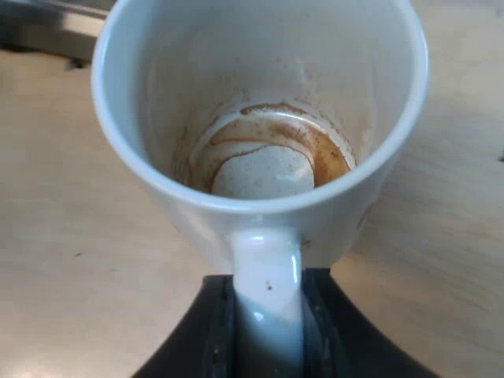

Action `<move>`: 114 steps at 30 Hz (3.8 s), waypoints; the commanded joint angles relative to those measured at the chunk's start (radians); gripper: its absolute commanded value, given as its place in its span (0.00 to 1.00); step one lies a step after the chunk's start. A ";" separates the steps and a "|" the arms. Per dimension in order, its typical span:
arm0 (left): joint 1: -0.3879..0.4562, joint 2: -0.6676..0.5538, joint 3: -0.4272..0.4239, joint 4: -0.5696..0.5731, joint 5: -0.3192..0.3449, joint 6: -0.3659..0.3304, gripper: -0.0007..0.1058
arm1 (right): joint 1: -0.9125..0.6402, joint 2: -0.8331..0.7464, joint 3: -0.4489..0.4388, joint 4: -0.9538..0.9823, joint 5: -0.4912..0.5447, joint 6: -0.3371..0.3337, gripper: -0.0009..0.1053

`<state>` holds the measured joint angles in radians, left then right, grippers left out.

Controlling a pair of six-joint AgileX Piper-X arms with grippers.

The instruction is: Place mug into machine

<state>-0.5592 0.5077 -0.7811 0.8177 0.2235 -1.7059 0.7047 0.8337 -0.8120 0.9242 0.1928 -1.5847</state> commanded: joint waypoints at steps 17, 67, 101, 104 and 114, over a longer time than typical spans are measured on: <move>-0.005 -0.138 0.079 0.107 -0.100 0.005 0.97 | 0.150 -0.015 -0.042 -0.036 0.034 0.047 0.01; 0.300 0.018 0.114 -0.089 0.087 0.143 0.97 | 0.150 0.548 -0.191 -0.491 0.035 -0.020 0.01; 0.300 0.026 0.114 -0.092 0.132 0.143 0.97 | 0.148 0.781 -0.265 -0.734 0.125 0.006 0.01; 0.300 0.026 0.114 -0.092 0.132 0.143 0.97 | 0.148 0.791 -0.268 -0.740 0.131 0.018 0.01; 0.300 0.026 0.114 -0.092 0.132 0.143 0.97 | 0.148 0.792 -0.270 -0.740 0.226 0.018 0.02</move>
<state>-0.2596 0.5328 -0.6663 0.7430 0.3421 -1.5801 0.8523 1.6402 -1.0598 0.2248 0.3939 -1.5622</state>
